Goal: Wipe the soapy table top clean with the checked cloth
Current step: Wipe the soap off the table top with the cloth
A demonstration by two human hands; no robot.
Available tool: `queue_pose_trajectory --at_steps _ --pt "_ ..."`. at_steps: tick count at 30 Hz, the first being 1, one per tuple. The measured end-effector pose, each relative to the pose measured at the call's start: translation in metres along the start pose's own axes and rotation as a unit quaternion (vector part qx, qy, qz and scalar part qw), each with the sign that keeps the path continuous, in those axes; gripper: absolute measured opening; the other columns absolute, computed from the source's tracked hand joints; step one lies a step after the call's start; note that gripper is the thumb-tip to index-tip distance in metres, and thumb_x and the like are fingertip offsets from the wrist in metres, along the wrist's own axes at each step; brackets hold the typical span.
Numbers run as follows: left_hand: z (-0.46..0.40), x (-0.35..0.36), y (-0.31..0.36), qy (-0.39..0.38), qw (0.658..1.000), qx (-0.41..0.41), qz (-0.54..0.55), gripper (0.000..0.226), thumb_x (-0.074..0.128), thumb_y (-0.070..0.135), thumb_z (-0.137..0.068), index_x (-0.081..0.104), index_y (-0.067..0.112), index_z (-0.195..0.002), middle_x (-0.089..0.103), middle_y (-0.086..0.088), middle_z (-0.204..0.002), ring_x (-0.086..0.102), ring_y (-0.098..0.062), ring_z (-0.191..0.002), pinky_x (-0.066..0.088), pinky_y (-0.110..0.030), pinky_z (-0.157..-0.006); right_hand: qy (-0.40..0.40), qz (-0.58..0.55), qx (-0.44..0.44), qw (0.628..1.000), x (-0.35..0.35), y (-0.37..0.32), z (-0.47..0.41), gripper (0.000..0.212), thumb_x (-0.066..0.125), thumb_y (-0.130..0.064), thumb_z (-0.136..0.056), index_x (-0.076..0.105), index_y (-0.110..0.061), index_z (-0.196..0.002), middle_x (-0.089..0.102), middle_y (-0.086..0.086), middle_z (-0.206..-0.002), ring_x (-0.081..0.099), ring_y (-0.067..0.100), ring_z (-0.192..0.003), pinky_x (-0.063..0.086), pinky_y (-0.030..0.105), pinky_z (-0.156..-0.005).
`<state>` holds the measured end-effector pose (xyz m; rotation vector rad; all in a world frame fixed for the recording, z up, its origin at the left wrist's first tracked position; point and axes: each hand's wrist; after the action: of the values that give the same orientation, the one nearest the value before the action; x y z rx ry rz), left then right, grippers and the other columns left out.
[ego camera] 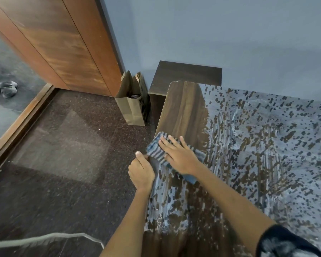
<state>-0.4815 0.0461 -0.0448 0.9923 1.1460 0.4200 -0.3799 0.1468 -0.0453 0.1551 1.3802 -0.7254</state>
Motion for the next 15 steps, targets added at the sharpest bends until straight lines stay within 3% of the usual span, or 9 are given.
queue_pose_trajectory --at_steps 3,8,10,15 --pt "0.001 -0.003 -0.003 -0.005 1.0 0.002 0.006 0.055 0.024 0.027 -0.102 0.075 0.009 -0.09 0.072 -0.013 -0.081 0.063 -0.03 -0.077 0.041 -0.031 -0.07 0.016 0.005 0.066 0.998 -0.005 0.025 0.013 0.05 0.017 -0.033 -0.102 0.001 -0.025 -0.149 -0.007 -0.01 -0.155 -0.007 0.015 -0.144 -0.019 0.04 -0.109" --pt "0.005 -0.006 -0.005 -0.003 1.0 -0.002 0.014 0.055 0.024 0.027 -0.102 0.074 0.009 -0.091 0.072 -0.012 -0.086 0.063 -0.03 -0.08 0.043 -0.032 -0.074 0.016 -0.044 0.228 0.972 -0.016 0.018 -0.015 0.053 0.018 -0.029 -0.102 -0.003 -0.019 -0.15 -0.009 -0.002 -0.157 -0.011 0.022 -0.144 -0.014 0.046 -0.111" --pt "0.007 -0.007 -0.003 -0.011 1.0 -0.007 0.019 0.055 0.023 0.027 -0.102 0.074 0.008 -0.092 0.071 -0.013 -0.089 0.063 -0.03 -0.082 0.04 -0.029 -0.073 0.01 -0.045 0.219 0.975 -0.015 0.002 -0.025 0.056 0.019 -0.029 -0.101 -0.006 -0.018 -0.149 -0.013 0.001 -0.157 -0.014 0.025 -0.143 -0.017 0.045 -0.109" --pt "0.008 -0.011 -0.003 -0.039 0.998 -0.048 0.033 0.056 0.021 0.031 -0.102 0.072 0.007 -0.096 0.069 -0.014 -0.099 0.06 -0.032 -0.094 0.039 -0.033 -0.084 -0.002 0.0 0.074 0.997 -0.001 -0.027 -0.01 0.055 0.02 -0.031 -0.101 -0.002 -0.015 -0.15 -0.008 0.001 -0.158 -0.011 0.024 -0.144 -0.016 0.045 -0.11"
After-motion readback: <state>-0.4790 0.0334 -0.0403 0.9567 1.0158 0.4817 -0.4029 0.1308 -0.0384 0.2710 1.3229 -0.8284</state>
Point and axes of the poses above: each hand's wrist, its own z-axis away from the middle knuckle, its own x-axis out of the palm, y = z × x
